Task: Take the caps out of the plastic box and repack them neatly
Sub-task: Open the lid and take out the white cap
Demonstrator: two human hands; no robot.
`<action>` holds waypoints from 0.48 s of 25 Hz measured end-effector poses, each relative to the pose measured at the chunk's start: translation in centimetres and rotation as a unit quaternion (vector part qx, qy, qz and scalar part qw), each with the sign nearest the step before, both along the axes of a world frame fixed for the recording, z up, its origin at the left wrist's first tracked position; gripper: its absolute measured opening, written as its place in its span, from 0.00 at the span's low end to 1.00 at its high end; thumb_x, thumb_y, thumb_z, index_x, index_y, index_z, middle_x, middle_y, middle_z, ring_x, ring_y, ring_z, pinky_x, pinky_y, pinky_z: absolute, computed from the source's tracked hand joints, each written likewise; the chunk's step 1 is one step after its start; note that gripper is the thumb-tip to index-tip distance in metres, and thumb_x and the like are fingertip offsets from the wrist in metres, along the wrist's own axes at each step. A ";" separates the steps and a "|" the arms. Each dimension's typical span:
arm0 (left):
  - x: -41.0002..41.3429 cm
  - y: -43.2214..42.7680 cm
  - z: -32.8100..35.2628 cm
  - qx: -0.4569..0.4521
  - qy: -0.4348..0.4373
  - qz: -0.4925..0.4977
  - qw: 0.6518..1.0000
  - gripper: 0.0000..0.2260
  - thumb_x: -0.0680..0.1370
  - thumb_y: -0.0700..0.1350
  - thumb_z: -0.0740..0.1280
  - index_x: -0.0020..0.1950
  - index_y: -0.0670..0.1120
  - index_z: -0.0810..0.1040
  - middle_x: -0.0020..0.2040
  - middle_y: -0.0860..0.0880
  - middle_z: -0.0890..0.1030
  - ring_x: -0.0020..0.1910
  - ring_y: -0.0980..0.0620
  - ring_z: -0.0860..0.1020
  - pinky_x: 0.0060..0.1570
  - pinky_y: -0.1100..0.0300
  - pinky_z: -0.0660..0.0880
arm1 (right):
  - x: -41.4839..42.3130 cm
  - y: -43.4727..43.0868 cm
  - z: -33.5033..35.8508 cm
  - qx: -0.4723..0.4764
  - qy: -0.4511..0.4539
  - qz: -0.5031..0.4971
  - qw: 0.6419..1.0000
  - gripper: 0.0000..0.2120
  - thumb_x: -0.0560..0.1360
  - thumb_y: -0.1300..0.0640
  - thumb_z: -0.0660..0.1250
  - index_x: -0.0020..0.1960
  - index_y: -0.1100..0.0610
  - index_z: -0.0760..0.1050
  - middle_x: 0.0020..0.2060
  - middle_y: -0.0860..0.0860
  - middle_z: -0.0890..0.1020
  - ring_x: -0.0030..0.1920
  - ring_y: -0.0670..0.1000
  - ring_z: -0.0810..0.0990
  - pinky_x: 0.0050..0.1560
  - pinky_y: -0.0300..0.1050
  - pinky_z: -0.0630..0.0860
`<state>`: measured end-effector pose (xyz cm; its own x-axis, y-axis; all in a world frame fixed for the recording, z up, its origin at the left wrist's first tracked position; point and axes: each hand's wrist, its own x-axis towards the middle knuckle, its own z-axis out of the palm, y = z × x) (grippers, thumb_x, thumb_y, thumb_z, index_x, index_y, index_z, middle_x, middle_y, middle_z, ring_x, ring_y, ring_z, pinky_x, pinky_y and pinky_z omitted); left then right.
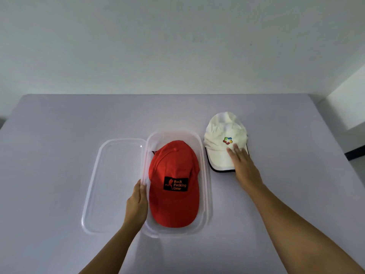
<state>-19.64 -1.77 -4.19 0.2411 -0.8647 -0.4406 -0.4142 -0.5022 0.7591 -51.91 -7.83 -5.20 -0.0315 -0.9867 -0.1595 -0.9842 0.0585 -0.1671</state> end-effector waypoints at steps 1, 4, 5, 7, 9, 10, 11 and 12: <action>-0.1 0.0 0.0 0.000 0.000 0.005 1.000 0.21 0.83 0.51 0.50 0.75 0.46 0.62 0.72 0.41 0.69 0.70 0.40 0.68 0.69 0.50 0.62 | -0.5 -0.6 -0.4 0.032 0.013 0.013 0.999 0.37 0.73 0.75 0.55 0.76 0.53 0.48 0.78 0.52 0.47 0.76 0.59 0.52 0.68 0.57 0.66; -0.2 -0.2 0.0 0.001 0.002 0.017 1.000 0.22 0.82 0.52 0.50 0.74 0.46 0.63 0.71 0.41 0.70 0.70 0.40 0.68 0.70 0.49 0.62 | -0.9 -3.2 -0.8 0.091 0.028 0.006 0.995 0.39 0.74 0.74 0.55 0.76 0.51 0.41 0.77 0.49 0.41 0.76 0.59 0.48 0.67 0.55 0.66; -0.2 -0.1 0.0 0.002 0.002 0.017 1.000 0.22 0.82 0.52 0.50 0.74 0.46 0.63 0.72 0.41 0.70 0.70 0.40 0.68 0.70 0.49 0.62 | -0.8 -3.9 -0.8 0.108 0.035 0.000 0.994 0.40 0.74 0.74 0.56 0.76 0.51 0.40 0.77 0.49 0.40 0.76 0.59 0.48 0.66 0.55 0.67; -0.2 0.0 0.1 0.000 -0.002 0.014 1.000 0.22 0.82 0.51 0.50 0.74 0.46 0.63 0.72 0.41 0.69 0.70 0.40 0.68 0.70 0.50 0.61 | -0.8 -5.3 -0.8 0.134 0.050 -0.006 0.990 0.42 0.74 0.73 0.58 0.76 0.52 0.38 0.77 0.50 0.38 0.76 0.60 0.47 0.66 0.55 0.67; -0.2 -0.1 0.2 0.002 -0.008 0.013 1.000 0.22 0.82 0.51 0.50 0.74 0.45 0.63 0.72 0.41 0.69 0.70 0.40 0.68 0.70 0.50 0.61 | -0.2 -6.2 -0.3 0.147 0.046 -0.003 0.988 0.42 0.74 0.71 0.62 0.76 0.55 0.39 0.77 0.54 0.38 0.76 0.61 0.46 0.68 0.55 0.65; -0.2 -0.1 0.2 0.005 -0.010 0.013 1.000 0.22 0.82 0.51 0.50 0.74 0.45 0.63 0.72 0.41 0.69 0.71 0.40 0.68 0.70 0.50 0.61 | 0.8 -6.2 0.1 0.118 0.021 0.002 0.993 0.41 0.73 0.70 0.63 0.77 0.57 0.42 0.77 0.56 0.41 0.76 0.61 0.48 0.70 0.55 0.64; 0.0 0.0 0.1 0.007 -0.011 0.013 1.000 0.22 0.82 0.51 0.50 0.74 0.45 0.62 0.72 0.41 0.69 0.71 0.40 0.68 0.70 0.50 0.62 | 2.3 -5.8 0.7 0.060 -0.027 0.011 0.998 0.39 0.71 0.71 0.62 0.76 0.58 0.48 0.77 0.58 0.47 0.76 0.60 0.52 0.70 0.54 0.64; 0.1 0.0 0.1 0.009 -0.009 0.013 1.000 0.22 0.82 0.52 0.50 0.75 0.46 0.62 0.72 0.42 0.69 0.71 0.41 0.67 0.70 0.50 0.62 | 4.3 -4.7 1.4 -0.015 -0.093 0.027 0.995 0.35 0.70 0.72 0.62 0.74 0.59 0.56 0.75 0.59 0.57 0.74 0.59 0.59 0.69 0.53 0.66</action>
<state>-19.55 -1.77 -4.12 0.2719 -0.8500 -0.4512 -0.4148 -0.5266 0.7420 -47.57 -12.56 -3.77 0.0485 -0.9905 -0.1290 -0.9376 -0.0006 -0.3477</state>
